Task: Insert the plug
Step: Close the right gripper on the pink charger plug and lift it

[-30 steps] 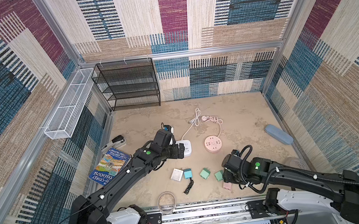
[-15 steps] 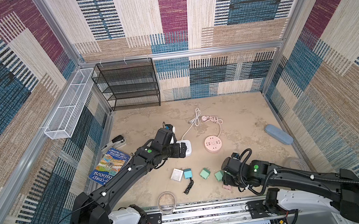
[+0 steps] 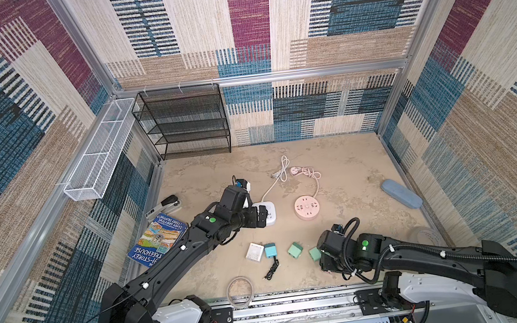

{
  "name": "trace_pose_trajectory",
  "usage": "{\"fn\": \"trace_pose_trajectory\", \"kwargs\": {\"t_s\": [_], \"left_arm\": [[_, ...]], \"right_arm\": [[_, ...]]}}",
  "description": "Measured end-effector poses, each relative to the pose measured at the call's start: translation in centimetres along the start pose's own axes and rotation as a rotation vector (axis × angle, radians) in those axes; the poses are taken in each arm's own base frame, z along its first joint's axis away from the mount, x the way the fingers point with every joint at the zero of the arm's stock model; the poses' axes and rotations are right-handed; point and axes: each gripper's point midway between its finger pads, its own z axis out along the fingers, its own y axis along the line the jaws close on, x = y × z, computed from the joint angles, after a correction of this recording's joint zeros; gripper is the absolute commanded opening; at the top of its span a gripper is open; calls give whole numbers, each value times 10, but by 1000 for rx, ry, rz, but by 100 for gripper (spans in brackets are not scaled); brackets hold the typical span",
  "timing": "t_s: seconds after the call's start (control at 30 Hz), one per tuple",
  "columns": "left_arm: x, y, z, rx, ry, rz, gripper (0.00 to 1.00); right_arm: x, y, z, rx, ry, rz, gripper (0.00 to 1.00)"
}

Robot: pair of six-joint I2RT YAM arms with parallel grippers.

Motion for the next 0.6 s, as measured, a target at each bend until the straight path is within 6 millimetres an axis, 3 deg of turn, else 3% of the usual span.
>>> {"fn": "trace_pose_trajectory", "kwargs": {"t_s": [0.3,0.6], "left_arm": [[3,4,3,-18,6,0,100],[4,4,6,-19,10,0,100]], "right_arm": [[8,-15,13,35,13,16,52],[5,-16,14,33,-7,24,46]]}}
